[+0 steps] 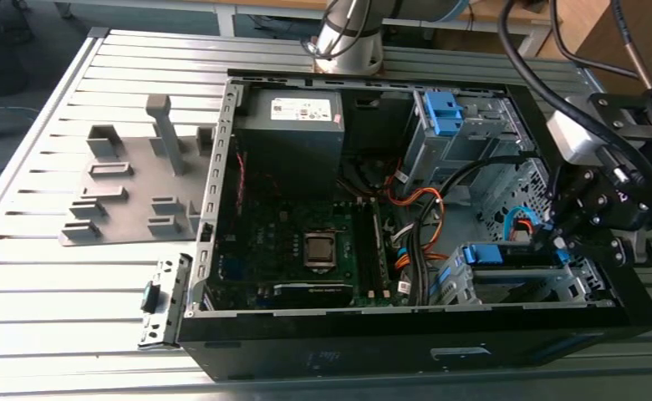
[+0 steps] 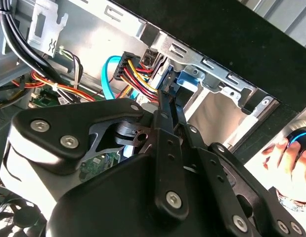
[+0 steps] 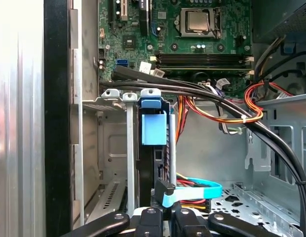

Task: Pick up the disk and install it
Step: 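Insert the first disk wire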

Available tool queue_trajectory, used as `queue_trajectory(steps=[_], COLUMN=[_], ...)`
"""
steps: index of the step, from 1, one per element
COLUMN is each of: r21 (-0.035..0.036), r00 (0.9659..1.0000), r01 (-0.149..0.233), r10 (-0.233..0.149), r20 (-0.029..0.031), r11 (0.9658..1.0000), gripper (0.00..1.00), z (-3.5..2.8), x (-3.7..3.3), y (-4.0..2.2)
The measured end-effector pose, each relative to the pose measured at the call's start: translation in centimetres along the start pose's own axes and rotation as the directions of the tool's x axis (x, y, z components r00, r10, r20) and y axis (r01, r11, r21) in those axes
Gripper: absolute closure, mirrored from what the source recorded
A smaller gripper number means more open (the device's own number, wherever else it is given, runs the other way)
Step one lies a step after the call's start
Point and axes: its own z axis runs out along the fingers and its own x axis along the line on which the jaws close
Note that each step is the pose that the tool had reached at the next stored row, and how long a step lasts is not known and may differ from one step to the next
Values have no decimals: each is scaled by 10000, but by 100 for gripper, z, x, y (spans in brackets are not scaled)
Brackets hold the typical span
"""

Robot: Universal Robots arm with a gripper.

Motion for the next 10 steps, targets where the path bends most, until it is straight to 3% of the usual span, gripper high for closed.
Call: queue_trajectory(steps=[10], r21=[5], r00=[10000], r01=[1], r10=[-1], r20=[2], r11=[10000], gripper=[84], z=[-10], x=[0], y=[32])
